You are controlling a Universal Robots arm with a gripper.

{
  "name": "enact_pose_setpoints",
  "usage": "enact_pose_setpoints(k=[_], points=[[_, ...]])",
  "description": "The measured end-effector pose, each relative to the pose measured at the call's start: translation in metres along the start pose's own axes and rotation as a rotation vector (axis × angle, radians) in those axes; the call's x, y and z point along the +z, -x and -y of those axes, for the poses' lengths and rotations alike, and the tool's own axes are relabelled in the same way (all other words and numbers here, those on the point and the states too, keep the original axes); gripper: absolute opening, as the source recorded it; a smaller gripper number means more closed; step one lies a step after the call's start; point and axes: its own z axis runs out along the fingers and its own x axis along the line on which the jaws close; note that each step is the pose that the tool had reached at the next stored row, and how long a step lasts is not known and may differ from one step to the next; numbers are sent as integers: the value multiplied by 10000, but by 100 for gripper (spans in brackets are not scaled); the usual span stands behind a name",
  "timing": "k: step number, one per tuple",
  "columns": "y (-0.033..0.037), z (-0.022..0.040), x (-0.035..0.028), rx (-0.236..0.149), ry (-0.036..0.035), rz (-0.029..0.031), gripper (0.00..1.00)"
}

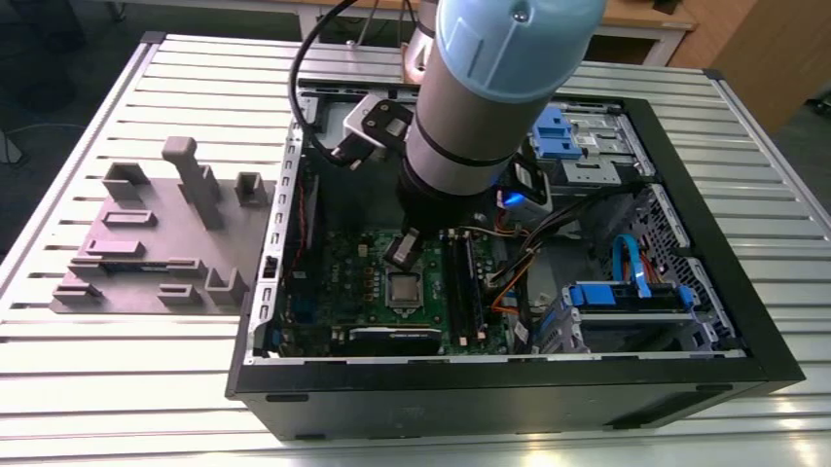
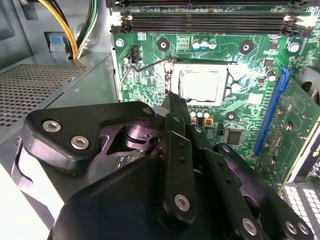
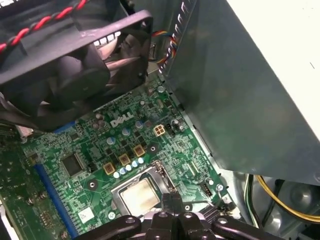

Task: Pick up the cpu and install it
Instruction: 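Close the cpu cover, then install the first cpu locking lever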

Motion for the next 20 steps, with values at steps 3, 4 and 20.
enact_pose_setpoints(k=[3, 4, 20], points=[[-4, -6, 1, -1, -2, 2, 10], [-4, -6, 1, -1, -3, 2, 10], [87, 94, -5, -1, -2, 2, 10]])
